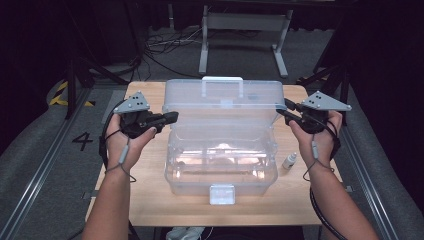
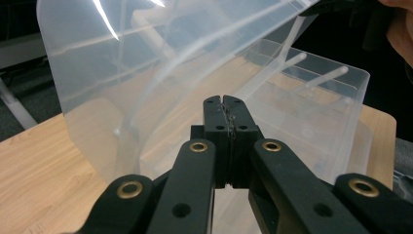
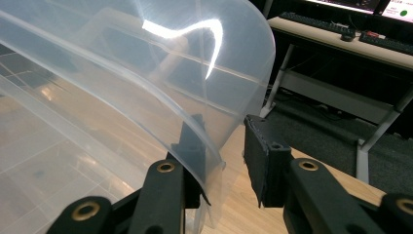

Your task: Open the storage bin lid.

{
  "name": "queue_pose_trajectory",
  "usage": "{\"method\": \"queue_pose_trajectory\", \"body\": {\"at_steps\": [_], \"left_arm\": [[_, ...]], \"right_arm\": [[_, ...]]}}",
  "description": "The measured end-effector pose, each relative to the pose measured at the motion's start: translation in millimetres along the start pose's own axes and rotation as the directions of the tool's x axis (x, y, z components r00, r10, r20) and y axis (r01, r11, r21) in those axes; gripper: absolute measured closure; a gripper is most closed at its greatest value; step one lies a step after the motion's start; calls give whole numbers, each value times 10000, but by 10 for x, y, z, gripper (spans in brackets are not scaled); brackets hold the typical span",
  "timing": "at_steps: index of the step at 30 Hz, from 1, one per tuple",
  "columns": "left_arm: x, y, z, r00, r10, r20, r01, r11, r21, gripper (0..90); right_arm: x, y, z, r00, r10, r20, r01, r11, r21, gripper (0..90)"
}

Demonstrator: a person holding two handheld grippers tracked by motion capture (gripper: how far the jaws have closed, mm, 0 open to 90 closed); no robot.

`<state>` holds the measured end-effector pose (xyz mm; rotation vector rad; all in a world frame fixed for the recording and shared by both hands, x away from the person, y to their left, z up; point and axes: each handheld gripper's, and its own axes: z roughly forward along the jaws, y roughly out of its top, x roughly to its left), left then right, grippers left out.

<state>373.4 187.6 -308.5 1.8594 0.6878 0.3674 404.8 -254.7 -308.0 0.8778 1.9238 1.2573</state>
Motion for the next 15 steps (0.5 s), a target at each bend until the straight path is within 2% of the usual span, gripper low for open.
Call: {"method": "queue_pose_trajectory", "body": {"at_steps": [7,11,15], "left_arm": [[5,-121,-95,9996,-271,-47,272,9990,356,885],[-5,-177,-112,9996,-290,-50,293,9975,642,889],[12,-216,-158,9990,-380,-221,394,9968,694,892]], "right_arm": [[-21,33,52,9999,123,92,-122,9999,-112,699],[-49,61,89,9992,372,113,-371,9993,-31,705],[-61,92,117,9985,518,158,-520,9986,75,707]]}}
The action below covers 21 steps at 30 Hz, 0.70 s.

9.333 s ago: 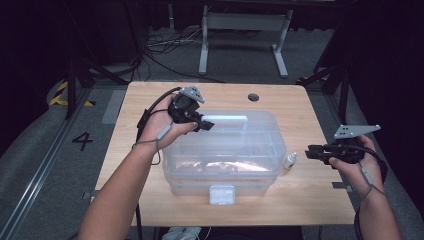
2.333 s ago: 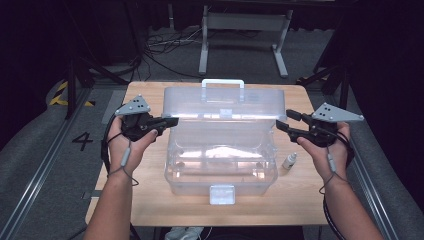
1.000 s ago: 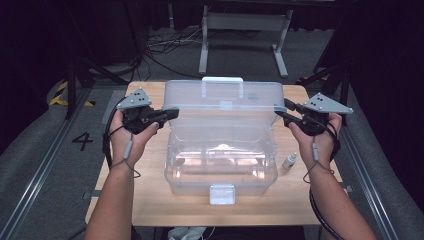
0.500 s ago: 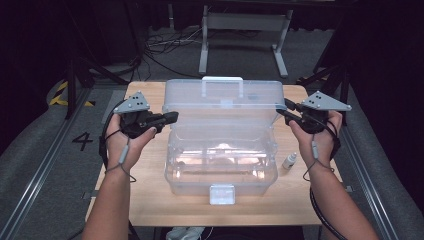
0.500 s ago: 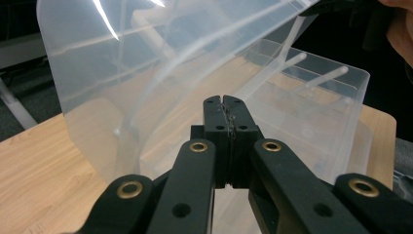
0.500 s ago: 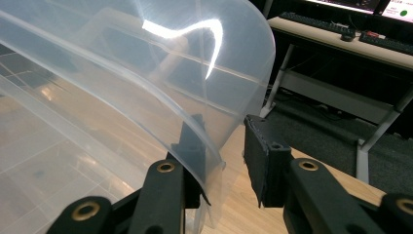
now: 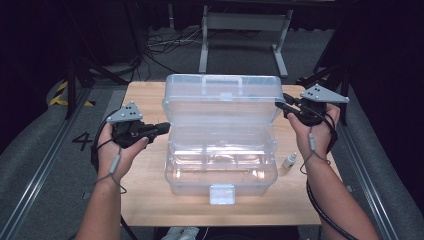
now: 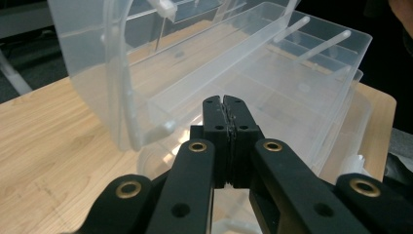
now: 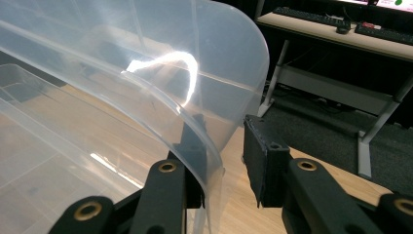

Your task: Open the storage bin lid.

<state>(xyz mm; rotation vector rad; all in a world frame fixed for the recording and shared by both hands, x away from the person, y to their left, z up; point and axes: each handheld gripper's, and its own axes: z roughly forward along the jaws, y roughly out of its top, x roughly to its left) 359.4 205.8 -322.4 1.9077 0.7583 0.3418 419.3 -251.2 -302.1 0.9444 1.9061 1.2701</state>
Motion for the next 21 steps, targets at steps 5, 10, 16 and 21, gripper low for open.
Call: {"method": "queue_pose_trajectory", "body": {"at_steps": [5,10,16,21], "left_arm": [[40,-42,-50,9998,14,-207,-10,9998,182,892],[83,-75,-34,9994,116,-322,-102,9991,409,893],[173,-128,-55,9988,-135,-469,157,9988,468,893],[228,-173,-117,9980,-239,-581,264,9987,435,893]], "right_arm": [[-6,4,27,9999,137,71,-136,9999,-96,709],[-7,22,51,9995,221,205,-218,9997,-143,705],[-5,55,72,9991,341,271,-333,9990,-314,682],[7,90,130,9972,125,734,-107,9996,-252,717]]}}
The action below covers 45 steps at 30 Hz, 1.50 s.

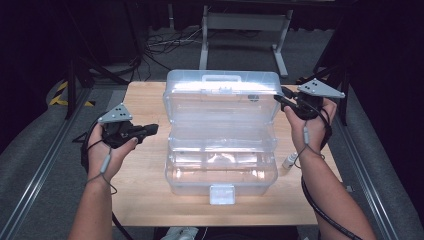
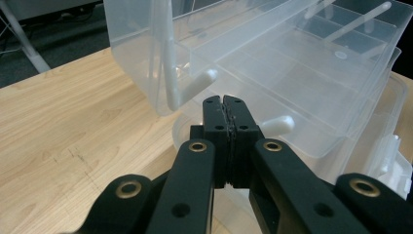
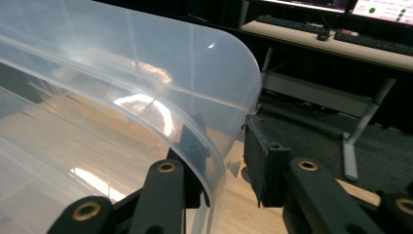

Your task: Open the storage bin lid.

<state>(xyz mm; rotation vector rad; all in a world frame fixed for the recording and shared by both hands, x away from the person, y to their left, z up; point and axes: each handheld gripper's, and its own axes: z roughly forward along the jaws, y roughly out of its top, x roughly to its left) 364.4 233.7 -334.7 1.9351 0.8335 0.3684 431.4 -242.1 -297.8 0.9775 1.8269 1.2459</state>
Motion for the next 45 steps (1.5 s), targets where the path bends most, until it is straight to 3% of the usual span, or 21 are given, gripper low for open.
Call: {"method": "queue_pose_trajectory", "body": {"at_steps": [4,26,45], "left_arm": [[36,-36,-42,9999,-160,-61,160,9999,-22,891],[204,-124,-53,9980,-627,-63,628,9979,163,874],[234,-141,-105,9974,-705,-159,705,9975,-18,878]], "right_arm": [[-9,11,70,9995,-37,327,36,10000,32,746],[-149,84,366,9982,433,418,-450,9981,410,784],[-250,42,587,9963,757,396,-760,9971,70,812]]}}
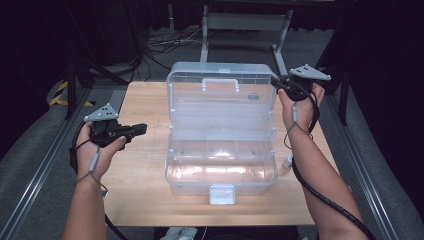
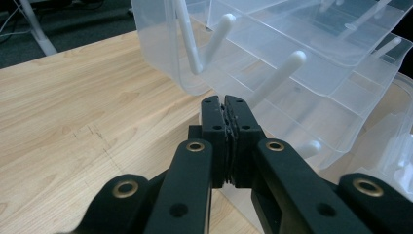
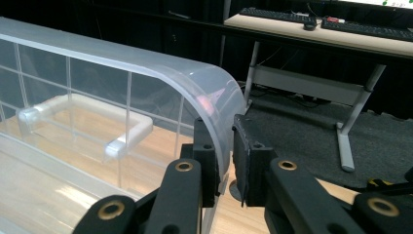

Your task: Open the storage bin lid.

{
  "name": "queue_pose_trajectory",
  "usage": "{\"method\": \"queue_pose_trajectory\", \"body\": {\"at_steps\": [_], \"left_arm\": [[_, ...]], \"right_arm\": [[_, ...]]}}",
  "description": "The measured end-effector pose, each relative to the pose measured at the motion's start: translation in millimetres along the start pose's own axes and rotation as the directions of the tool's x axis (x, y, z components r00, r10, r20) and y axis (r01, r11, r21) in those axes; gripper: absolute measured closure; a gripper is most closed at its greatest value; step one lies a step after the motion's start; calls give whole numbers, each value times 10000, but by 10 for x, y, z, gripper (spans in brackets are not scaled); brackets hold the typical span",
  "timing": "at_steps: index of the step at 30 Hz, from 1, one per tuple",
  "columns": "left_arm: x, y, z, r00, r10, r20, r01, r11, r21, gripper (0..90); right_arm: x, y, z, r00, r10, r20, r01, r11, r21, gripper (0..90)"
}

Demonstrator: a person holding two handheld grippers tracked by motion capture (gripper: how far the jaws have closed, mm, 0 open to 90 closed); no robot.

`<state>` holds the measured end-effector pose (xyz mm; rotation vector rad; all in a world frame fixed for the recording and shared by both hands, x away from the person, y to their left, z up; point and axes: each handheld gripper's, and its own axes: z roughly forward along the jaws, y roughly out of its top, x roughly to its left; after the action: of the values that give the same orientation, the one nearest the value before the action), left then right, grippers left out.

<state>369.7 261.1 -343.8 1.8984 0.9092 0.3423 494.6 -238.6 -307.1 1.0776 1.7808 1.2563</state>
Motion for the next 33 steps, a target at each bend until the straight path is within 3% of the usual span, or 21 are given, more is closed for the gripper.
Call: {"method": "queue_pose_trajectory", "body": {"at_steps": [18,33], "left_arm": [[-5,-12,-3,10000,-92,-25,92,10000,5,873],[27,-43,-2,9997,-248,-70,248,9997,42,870]], "right_arm": [[-20,-68,139,9995,213,228,-204,9990,-407,828],[-87,-89,316,9996,225,188,-221,9995,-212,835]]}}
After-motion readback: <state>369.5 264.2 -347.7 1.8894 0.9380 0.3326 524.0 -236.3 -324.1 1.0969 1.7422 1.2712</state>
